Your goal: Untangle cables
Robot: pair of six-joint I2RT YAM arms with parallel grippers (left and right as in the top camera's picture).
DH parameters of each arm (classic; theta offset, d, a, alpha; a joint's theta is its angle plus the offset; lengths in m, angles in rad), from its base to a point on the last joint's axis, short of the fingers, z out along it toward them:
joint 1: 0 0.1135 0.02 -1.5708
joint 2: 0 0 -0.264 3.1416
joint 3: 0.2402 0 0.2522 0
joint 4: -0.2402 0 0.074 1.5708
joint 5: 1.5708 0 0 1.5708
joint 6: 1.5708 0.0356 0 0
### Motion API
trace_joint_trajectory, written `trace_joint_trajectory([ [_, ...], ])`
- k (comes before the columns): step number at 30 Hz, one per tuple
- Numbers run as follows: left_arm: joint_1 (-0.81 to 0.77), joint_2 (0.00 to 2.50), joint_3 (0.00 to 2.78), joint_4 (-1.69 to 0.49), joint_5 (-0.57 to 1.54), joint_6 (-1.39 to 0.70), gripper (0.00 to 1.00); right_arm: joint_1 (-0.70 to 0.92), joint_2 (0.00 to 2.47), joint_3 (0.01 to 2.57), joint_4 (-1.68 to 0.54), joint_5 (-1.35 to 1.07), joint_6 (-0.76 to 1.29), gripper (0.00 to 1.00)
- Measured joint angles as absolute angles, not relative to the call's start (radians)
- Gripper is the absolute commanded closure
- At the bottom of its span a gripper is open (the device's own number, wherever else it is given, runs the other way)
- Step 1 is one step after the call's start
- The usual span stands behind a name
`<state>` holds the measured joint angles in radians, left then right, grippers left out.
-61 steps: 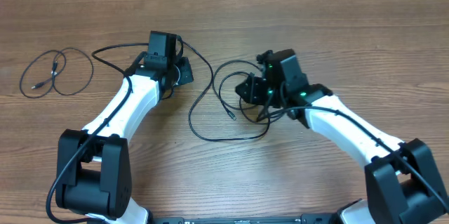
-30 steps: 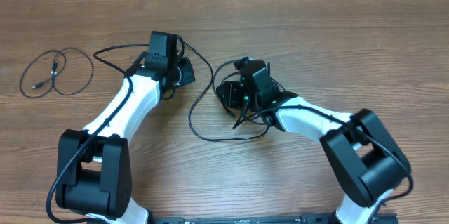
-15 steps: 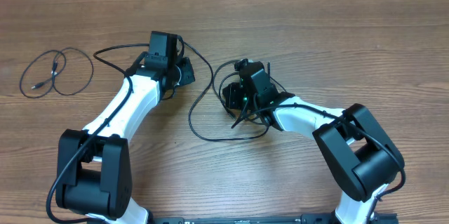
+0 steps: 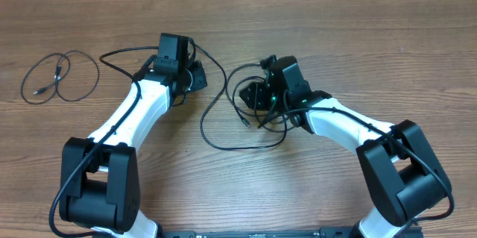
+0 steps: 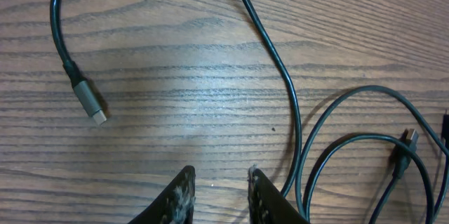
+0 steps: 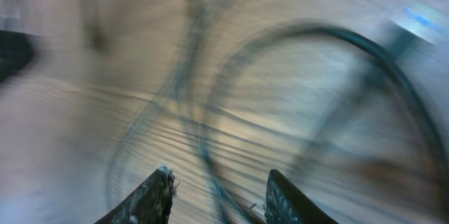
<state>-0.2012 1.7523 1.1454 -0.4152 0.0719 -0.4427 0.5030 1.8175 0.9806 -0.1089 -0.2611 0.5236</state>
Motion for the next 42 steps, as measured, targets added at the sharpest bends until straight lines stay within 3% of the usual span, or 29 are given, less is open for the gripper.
trace_joint_trajectory([
  [5, -0.201, 1.752, 1.145, -0.415, 0.072, -0.443, 0.71, 0.504, 1.818, 0.981, -0.15, -0.173, 0.539, 0.6],
  [9, -0.201, 1.752, 1.145, -0.415, 0.072, -0.443, 0.71, 0.504, 1.818, 0.979, -0.172, -0.147, 0.581, 0.68],
  [17, -0.201, 1.752, 1.145, -0.415, 0.072, -0.443, 0.7, 0.514, 1.825, 0.979, -0.151, -0.097, 0.639, 0.69],
  [27, -0.201, 1.752, 1.145, -0.415, 0.072, -0.443, 0.7, 0.578, 1.905, 0.976, -0.052, -0.061, 0.655, 0.78],
  [29, -0.201, 1.752, 1.145, -0.415, 0.072, -0.443, 0.7, 0.585, 1.91, 0.976, -0.039, -0.059, 0.654, 0.86],
  [35, -0.201, 1.752, 1.145, -0.415, 0.072, -0.443, 0.7, 0.585, 1.911, 0.975, -0.034, -0.059, 0.658, 0.9],
  [36, -0.201, 1.752, 1.145, -0.415, 0.072, -0.443, 0.7, 0.585, 1.911, 0.975, -0.032, -0.059, 0.658, 0.87],
  [39, -0.201, 1.752, 1.145, -0.415, 0.072, -0.443, 0.7, 0.585, 1.911, 0.975, -0.031, -0.059, 0.666, 0.66],
  [42, -0.201, 1.752, 1.145, -0.416, 0.072, -0.443, 0.7, 0.585, 1.911, 0.975, -0.019, -0.061, 0.662, 0.37],
])
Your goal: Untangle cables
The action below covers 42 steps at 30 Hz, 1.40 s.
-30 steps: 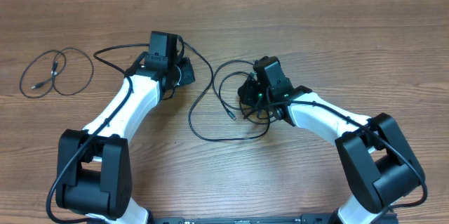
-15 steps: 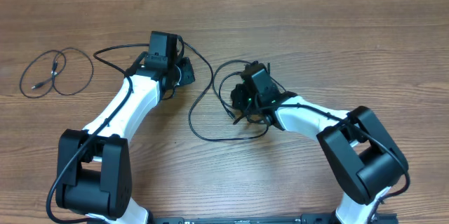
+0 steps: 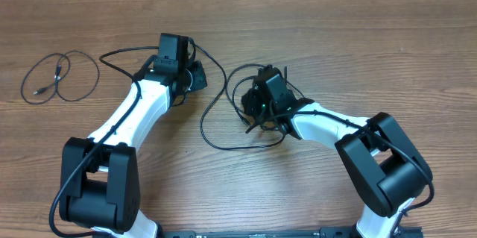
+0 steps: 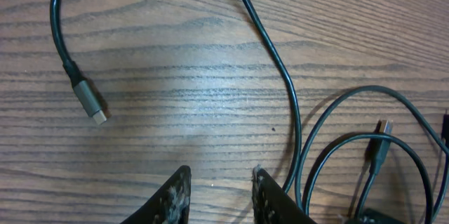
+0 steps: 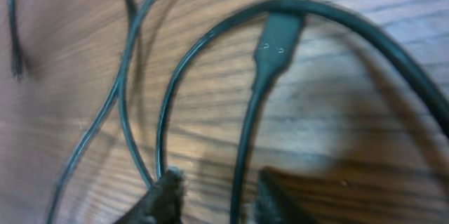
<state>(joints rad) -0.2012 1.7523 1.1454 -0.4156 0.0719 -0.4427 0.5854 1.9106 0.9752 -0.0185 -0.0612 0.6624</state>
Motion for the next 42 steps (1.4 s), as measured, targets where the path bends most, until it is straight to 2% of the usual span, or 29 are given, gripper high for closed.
trace_joint_trajectory([
  [2, -0.201, 1.752, 1.145, -0.415, 0.072, -0.443, 0.69, 0.585, 1.91, 0.981, -0.012, -0.063, 0.658, 0.33],
  [4, -0.201, 1.752, 1.145, -0.416, 0.072, -0.443, 0.69, 0.588, 1.909, 0.983, -0.012, -0.062, 0.653, 0.39],
  [7, -0.201, 1.752, 1.145, -0.415, 0.072, -0.443, 0.68, 0.589, 1.909, 0.982, -0.023, -0.059, 0.651, 0.64],
  [9, -0.201, 1.752, 1.145, -0.415, 0.072, -0.443, 0.67, 0.589, 1.909, 0.982, -0.055, -0.062, 0.66, 0.7],
  [13, -0.201, 1.752, 1.145, -0.416, 0.072, -0.443, 0.66, 0.59, 1.903, 0.989, -0.115, -0.087, 0.73, 0.74],
  [14, -0.201, 1.752, 1.145, -0.416, 0.072, -0.443, 0.66, 0.591, 1.901, 0.989, -0.122, -0.092, 0.745, 0.78],
  [15, -0.201, 1.752, 1.145, -0.416, 0.072, -0.443, 0.66, 0.592, 1.9, 0.99, -0.128, -0.094, 0.759, 0.9],
  [16, -0.201, 1.752, 1.145, -0.416, 0.072, -0.443, 0.67, 0.593, 1.9, 0.991, -0.133, -0.096, 0.77, 0.96],
  [23, -0.201, 1.752, 1.145, -0.416, 0.072, -0.443, 0.65, 0.591, 1.901, 0.988, -0.151, -0.108, 0.792, 0.96],
  [28, -0.201, 1.752, 1.145, -0.416, 0.072, -0.443, 0.65, 0.525, 1.86, 0.989, -0.127, -0.312, 0.726, 0.96],
  [33, -0.201, 1.752, 1.145, -0.416, 0.072, -0.443, 0.64, 0.455, 1.694, 1.002, -0.019, -0.51, 0.691, 0.96],
  [38, -0.201, 1.752, 1.145, -0.415, 0.072, -0.443, 0.64, 0.445, 1.578, 1.026, 0.015, -0.592, 0.677, 0.96],
  [42, -0.201, 1.752, 1.145, -0.415, 0.072, -0.443, 0.64, 0.445, 1.575, 1.028, -0.028, -0.596, 0.669, 0.96],
])
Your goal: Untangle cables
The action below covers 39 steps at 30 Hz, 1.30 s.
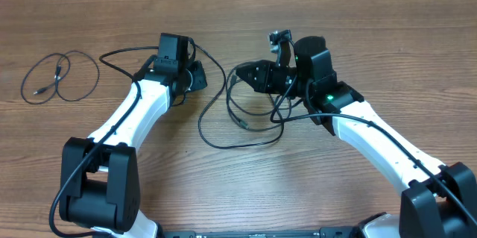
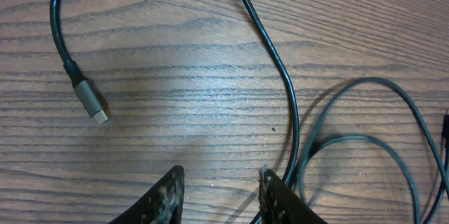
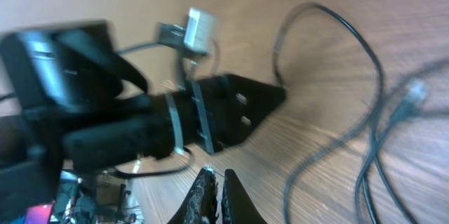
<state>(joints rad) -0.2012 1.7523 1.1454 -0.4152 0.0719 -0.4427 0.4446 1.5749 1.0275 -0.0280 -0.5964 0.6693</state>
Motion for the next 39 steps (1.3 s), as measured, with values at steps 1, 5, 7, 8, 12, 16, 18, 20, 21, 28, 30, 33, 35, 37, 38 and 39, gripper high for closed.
trace_joint_trajectory([
  [1, -0.201, 1.752, 1.145, -0.416, 0.072, -0.443, 0.64, 0.445, 1.576, 1.028, -0.051, -0.59, 0.668, 0.96],
  [5, -0.201, 1.752, 1.145, -0.416, 0.072, -0.443, 0.63, 0.445, 1.577, 1.028, -0.163, -0.507, 0.662, 0.94],
  [7, -0.201, 1.752, 1.145, -0.416, 0.072, -0.443, 0.63, 0.445, 1.577, 1.028, -0.233, -0.452, 0.661, 0.73],
  [8, -0.201, 1.752, 1.145, -0.416, 0.072, -0.443, 0.63, 0.445, 1.578, 1.027, -0.264, -0.42, 0.659, 0.72],
  [12, -0.201, 1.752, 1.145, -0.416, 0.072, -0.443, 0.62, 0.445, 1.578, 1.027, -0.361, -0.29, 0.66, 0.56],
  [16, -0.201, 1.752, 1.145, -0.416, 0.072, -0.443, 0.62, 0.445, 1.578, 1.024, -0.371, -0.205, 0.654, 0.46],
  [18, -0.201, 1.752, 1.145, -0.416, 0.072, -0.443, 0.62, 0.445, 1.578, 1.017, -0.369, -0.167, 0.658, 0.41],
  [20, -0.201, 1.752, 1.145, -0.416, 0.072, -0.443, 0.61, 0.445, 1.578, 1.007, -0.362, -0.145, 0.654, 0.37],
  [21, -0.201, 1.752, 1.145, -0.416, 0.072, -0.443, 0.61, 0.445, 1.579, 1.0, -0.355, -0.136, 0.654, 0.36],
  [28, -0.201, 1.752, 1.145, -0.416, 0.072, -0.443, 0.6, 0.445, 1.598, 0.969, -0.315, -0.102, 0.653, 0.17],
  [30, -0.201, 1.752, 1.145, -0.416, 0.072, -0.443, 0.59, 0.445, 1.617, 0.969, -0.31, -0.098, 0.654, 0.12],
  [33, -0.201, 1.752, 1.145, -0.416, 0.072, -0.443, 0.59, 0.445, 1.66, 0.969, -0.305, -0.096, 0.653, 0.08],
  [35, -0.201, 1.752, 1.145, -0.416, 0.072, -0.443, 0.59, 0.445, 1.688, 0.968, -0.298, -0.097, 0.655, 0.05],
  [37, -0.201, 1.752, 1.145, -0.416, 0.072, -0.443, 0.59, 0.445, 1.715, 0.968, -0.289, -0.097, 0.654, 0.04],
  [38, -0.201, 1.752, 1.145, -0.416, 0.072, -0.443, 0.59, 0.445, 1.727, 0.968, -0.286, -0.097, 0.654, 0.04],
  [39, -0.201, 1.752, 1.145, -0.416, 0.072, -0.443, 0.59, 0.445, 1.741, 0.968, -0.284, -0.097, 0.654, 0.04],
])
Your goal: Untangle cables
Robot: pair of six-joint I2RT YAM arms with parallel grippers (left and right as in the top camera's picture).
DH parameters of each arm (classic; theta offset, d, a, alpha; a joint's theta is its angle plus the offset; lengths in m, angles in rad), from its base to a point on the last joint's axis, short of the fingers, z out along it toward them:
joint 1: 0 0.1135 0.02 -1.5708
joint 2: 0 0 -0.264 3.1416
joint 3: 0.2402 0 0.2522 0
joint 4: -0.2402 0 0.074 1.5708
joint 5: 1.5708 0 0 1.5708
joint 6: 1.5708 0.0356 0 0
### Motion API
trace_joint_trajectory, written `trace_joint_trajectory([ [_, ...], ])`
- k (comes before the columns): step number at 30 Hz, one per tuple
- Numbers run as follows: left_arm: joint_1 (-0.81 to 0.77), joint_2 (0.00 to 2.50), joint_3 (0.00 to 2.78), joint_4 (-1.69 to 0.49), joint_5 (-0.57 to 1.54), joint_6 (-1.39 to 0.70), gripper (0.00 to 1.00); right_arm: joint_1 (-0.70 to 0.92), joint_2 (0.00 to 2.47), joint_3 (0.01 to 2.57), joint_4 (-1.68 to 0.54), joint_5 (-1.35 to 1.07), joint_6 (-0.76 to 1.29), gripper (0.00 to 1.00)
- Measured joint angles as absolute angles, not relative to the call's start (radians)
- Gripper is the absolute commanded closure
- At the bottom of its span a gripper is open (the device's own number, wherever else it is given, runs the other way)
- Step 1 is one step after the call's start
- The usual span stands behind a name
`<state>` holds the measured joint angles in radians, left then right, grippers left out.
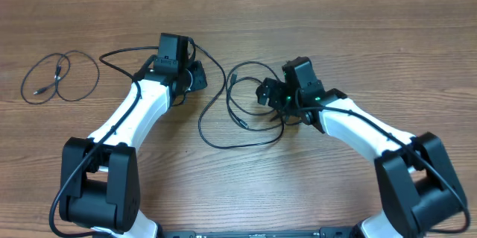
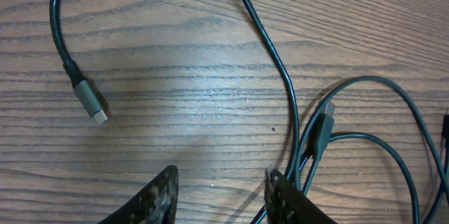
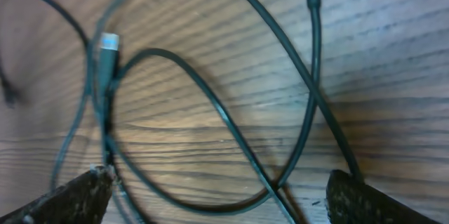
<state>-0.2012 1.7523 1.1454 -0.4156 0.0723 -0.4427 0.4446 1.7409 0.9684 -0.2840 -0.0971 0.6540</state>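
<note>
A tangle of thin black cable loops [image 1: 240, 115] lies mid-table. My right gripper [image 1: 264, 92] sits low over its right part, wide open; in the right wrist view crossing strands [image 3: 231, 122] and a silver-tipped plug [image 3: 107, 47] lie on the wood ahead of the right gripper [image 3: 217, 192]. My left gripper [image 1: 195, 76] rests at the tangle's upper left, open and holding nothing. Ahead of the left gripper [image 2: 219, 185] lie a grey plug [image 2: 90, 103] and a second plug [image 2: 323, 122]; a strand runs past its right finger [image 2: 284, 196].
A separate thin black cable [image 1: 59, 77] lies coiled at the far left of the wooden table [image 1: 373, 29]. Both arms reach in from the near edge, the left arm [image 1: 127, 119] crossing diagonally.
My right gripper was shut and raised with cable strands and a plug lifted; now it is low over the loops and wide open, the cable lying on the table. Left jaws stand slightly wider.
First my right gripper was open over the tangle, its view blurred. Then it was down among the loops with a strand between narrowed jaws. Then it was shut and raised with cable. Now the cable lies spread differently. The left arm stayed put.
</note>
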Motion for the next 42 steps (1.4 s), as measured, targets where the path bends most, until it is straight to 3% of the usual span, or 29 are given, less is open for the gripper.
trace_joint_trajectory([
  [2, -0.201, 1.752, 1.145, -0.416, 0.072, -0.443, 0.58, 0.445, 1.763, 0.968, -0.281, -0.099, 0.654, 0.07],
  [8, -0.201, 1.752, 1.145, -0.416, 0.072, -0.443, 0.58, 0.444, 1.78, 0.961, -0.201, -0.202, 0.656, 0.38],
  [11, -0.201, 1.752, 1.145, -0.416, 0.076, -0.443, 0.57, 0.444, 1.78, 0.961, -0.103, -0.307, 0.653, 0.7],
  [14, -0.201, 1.752, 1.145, -0.416, 0.084, -0.443, 0.58, 0.452, 1.78, 0.961, -0.076, -0.362, 0.658, 0.92],
  [15, -0.201, 1.752, 1.145, -0.416, 0.086, -0.443, 0.58, 0.459, 1.78, 0.961, -0.075, -0.365, 0.654, 0.94],
  [22, -0.201, 1.752, 1.145, -0.415, 0.094, -0.443, 0.58, 0.574, 1.784, 0.961, -0.055, -0.281, 0.653, 0.77],
  [28, -0.201, 1.752, 1.145, -0.416, 0.078, -0.443, 0.59, 0.645, 1.82, 0.961, -0.005, -0.201, 0.654, 0.7],
  [30, -0.201, 1.752, 1.145, -0.421, 0.058, -0.443, 0.55, 0.656, 1.839, 0.961, 0.014, -0.176, 0.655, 0.59],
  [33, -0.201, 1.752, 1.145, -0.431, 0.036, -0.446, 0.52, 0.659, 1.872, 0.961, 0.041, -0.154, 0.651, 0.5],
  [39, -0.201, 1.752, 1.145, -0.435, 0.021, -0.458, 0.49, 0.662, 1.922, 0.961, 0.097, -0.14, 0.654, 0.5],
  [42, -0.201, 1.752, 1.145, -0.435, 0.018, -0.465, 0.48, 0.662, 1.94, 0.961, 0.126, -0.141, 0.654, 0.59],
])
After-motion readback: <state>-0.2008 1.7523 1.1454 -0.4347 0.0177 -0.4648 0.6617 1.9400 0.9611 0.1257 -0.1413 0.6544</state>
